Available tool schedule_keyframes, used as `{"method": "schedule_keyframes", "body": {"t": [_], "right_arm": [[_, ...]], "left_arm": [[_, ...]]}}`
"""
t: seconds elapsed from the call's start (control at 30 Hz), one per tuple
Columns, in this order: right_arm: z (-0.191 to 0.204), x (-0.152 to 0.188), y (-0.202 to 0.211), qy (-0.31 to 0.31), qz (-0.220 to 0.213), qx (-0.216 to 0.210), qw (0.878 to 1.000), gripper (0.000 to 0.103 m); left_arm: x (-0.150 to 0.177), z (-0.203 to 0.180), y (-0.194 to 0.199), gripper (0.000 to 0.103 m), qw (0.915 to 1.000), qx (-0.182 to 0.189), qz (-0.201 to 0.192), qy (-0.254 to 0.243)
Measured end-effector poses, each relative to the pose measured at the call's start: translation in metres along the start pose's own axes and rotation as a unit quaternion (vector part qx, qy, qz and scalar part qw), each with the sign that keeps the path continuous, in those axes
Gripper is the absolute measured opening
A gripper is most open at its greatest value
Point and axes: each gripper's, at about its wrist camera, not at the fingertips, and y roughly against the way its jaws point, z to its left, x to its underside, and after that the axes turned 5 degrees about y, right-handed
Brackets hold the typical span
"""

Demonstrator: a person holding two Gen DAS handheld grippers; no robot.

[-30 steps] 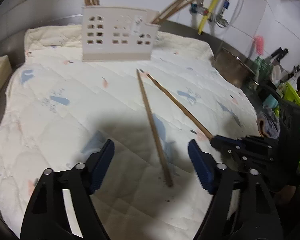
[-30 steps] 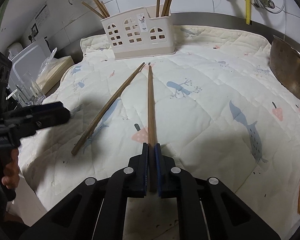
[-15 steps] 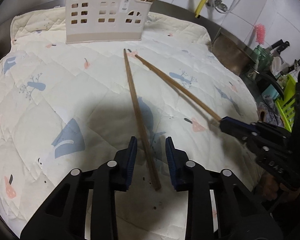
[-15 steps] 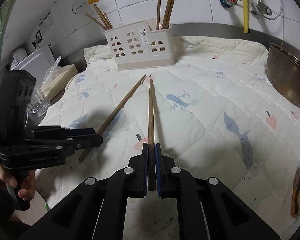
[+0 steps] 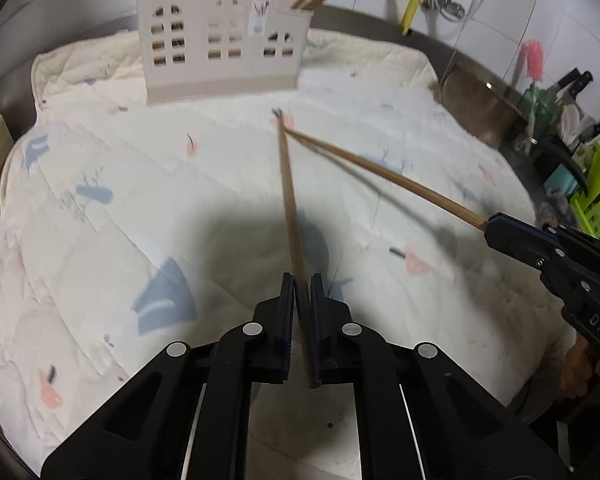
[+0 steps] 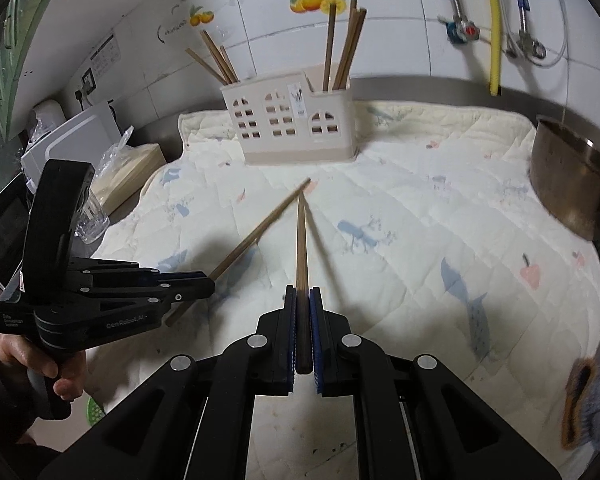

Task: Organize utensils
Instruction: 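Lift both chopsticks upright and lower them into the white holder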

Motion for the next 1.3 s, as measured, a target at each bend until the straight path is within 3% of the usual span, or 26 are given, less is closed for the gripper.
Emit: {"method": "schedule_keyframes", "body": {"t": [0.37, 0.7, 1.0, 1.3], "right_arm": [[-0.002, -0.064, 0.029, 0.036, -0.065, 0.003, 0.997, 0.007], [-0.003, -0.132, 0.025, 0.071, -0.083, -0.003, 0.994, 0.006], [-0.003, -0.197, 0.023, 0.099, -0.095, -0.012, 0.991, 0.006], [-0.009, -0.261, 0.033, 0.111, -0.120, -0.002, 0.987, 0.006]], "left_arm": [[-0.057, 0.008, 0.062, 0.005, 0.9945, -0.021, -0.096, -0.036], [-0.103, 0.005, 0.078, 0.005, 0.9894, -0.012, -0.123, -0.076], [-0.156, 0.008, 0.099, 0.005, 0.9860, 0.018, -0.147, -0.076], [-0.216, -0.002, 0.157, 0.005, 0.9690, 0.011, -0.227, -0.096]]}}
